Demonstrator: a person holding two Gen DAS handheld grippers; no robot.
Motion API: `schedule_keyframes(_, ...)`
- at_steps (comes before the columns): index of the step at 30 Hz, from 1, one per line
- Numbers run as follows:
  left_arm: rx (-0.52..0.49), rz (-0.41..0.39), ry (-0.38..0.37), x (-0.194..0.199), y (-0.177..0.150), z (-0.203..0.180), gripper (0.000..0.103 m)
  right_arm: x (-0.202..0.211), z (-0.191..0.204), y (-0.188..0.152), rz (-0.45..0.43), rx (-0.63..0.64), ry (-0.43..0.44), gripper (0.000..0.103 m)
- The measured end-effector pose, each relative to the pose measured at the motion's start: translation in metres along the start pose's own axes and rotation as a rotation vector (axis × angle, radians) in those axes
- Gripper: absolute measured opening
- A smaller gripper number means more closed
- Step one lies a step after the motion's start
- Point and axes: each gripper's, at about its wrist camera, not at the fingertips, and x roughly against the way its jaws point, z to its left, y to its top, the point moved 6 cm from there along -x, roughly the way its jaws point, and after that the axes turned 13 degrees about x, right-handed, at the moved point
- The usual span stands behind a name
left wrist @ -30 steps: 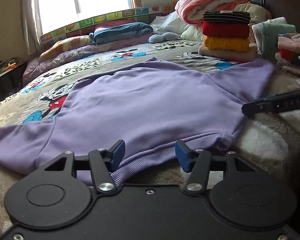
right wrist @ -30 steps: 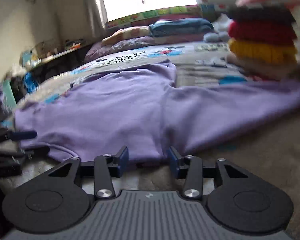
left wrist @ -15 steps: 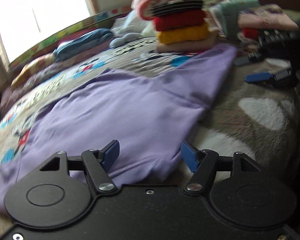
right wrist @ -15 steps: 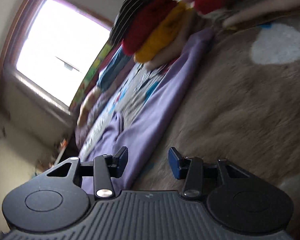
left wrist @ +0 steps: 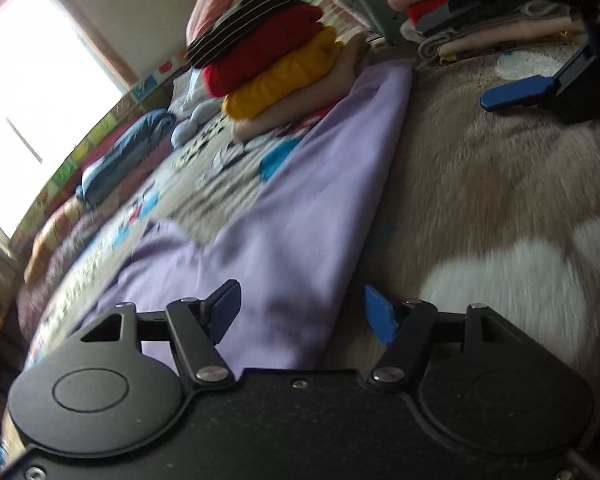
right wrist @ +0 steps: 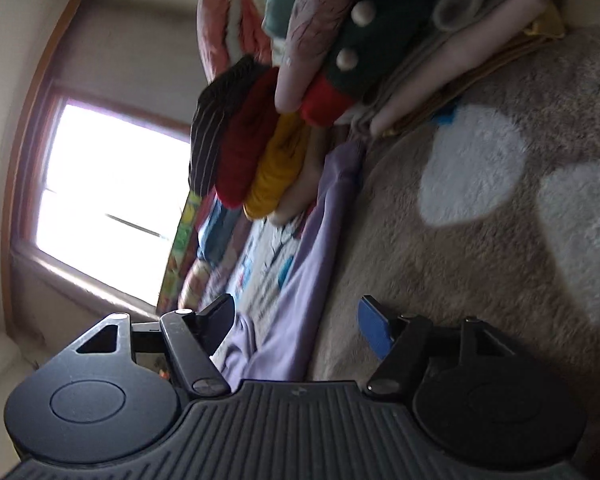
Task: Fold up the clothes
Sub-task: 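Grasp the ribbed sleeve cuff with the left gripper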
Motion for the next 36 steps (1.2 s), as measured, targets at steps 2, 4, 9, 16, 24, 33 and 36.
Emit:
schedule_keyframes(2, -0.039, -0.011, 0.010, -0.008, 0.011, -0.011, 0.067, 0.004, -0.007, 0.009, -0.023, -0.026, 0.003, 0.069)
schedule_keyframes(4, -0.068, -0.018, 0.017, -0.015, 0.020, -0.020, 0.067, 0.006, -0.014, 0.015, -0.052, -0.082, 0.018, 0.069)
schedule_keyframes(9, -0.135, -0.036, 0.030, -0.031, 0.040, -0.042, 0.066, 0.010, -0.030, 0.028, -0.119, -0.179, 0.045, 0.070)
schedule_keyframes(16, -0.224, -0.052, 0.047, -0.054, 0.065, -0.065, 0.061, 0.006, -0.042, 0.042, -0.186, -0.269, 0.068, 0.077)
schedule_keyframes(24, -0.326, -0.058, 0.072, -0.083, 0.092, -0.090, 0.042, 0.017, -0.054, 0.049, -0.285, -0.325, 0.051, 0.079)
schedule_keyframes(33, -0.453, -0.054, 0.115, -0.118, 0.119, -0.113, 0.035, 0.011, -0.056, 0.049, -0.311, -0.334, 0.041, 0.080)
schedule_keyframes(36, -0.485, -0.039, 0.128, -0.128, 0.125, -0.118, 0.034, 0.024, -0.060, 0.049, -0.326, -0.341, 0.044, 0.080)
